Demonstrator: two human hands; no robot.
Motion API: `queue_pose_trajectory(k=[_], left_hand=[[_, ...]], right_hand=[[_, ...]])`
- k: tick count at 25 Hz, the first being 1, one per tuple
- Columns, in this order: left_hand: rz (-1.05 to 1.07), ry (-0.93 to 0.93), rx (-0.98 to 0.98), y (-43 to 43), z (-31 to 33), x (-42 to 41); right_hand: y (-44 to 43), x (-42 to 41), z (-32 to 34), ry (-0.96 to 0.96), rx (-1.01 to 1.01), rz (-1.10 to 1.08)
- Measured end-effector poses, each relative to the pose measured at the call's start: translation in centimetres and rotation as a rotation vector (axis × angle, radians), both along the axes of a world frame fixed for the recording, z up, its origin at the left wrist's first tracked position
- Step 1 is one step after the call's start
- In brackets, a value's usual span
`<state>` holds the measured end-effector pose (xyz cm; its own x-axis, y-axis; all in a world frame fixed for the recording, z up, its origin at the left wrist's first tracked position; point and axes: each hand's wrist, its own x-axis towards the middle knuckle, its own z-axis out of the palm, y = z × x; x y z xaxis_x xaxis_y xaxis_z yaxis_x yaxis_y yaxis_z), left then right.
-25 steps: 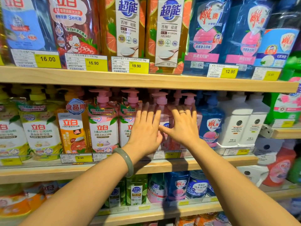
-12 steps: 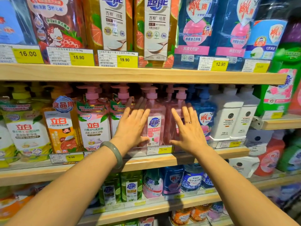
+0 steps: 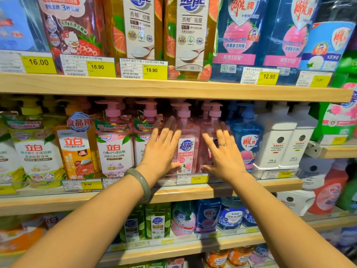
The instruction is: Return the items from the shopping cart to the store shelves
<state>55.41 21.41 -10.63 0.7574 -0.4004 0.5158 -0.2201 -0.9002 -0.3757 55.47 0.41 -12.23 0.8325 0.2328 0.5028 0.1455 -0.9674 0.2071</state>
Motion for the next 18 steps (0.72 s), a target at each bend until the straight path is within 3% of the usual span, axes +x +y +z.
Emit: queue_pose_trajectory(k=[7, 9, 12, 15, 18], left_hand=[[0.016, -0.085, 0.034, -0.6, -0.4, -1.6], [-0.061, -0.161, 0.129, -0.4, -1.4, -2.4], [-0.251, -0.187, 0.136, -0.5, -3.3, -3.2], [-0.350, -0.132, 0.068, -1.2, -5.2, -5.6], [-0.350, 0.116, 0.017, -2.2, -6.6, -8.7]], right_hand=[[0.7, -1.2, -0.3, -0.024, 0.036, -0.007], [-0.1, -2.7, -1.5, -0.032, 0.008, 0.004], [-1.9, -6.6, -4.6, 0.101, -0.008, -0.046], [-3.6, -11.9, -6.9, 0.294, 0.091, -0.134], [-4.0, -17.5, -8.9, 0.437, 0.204, -0.244]])
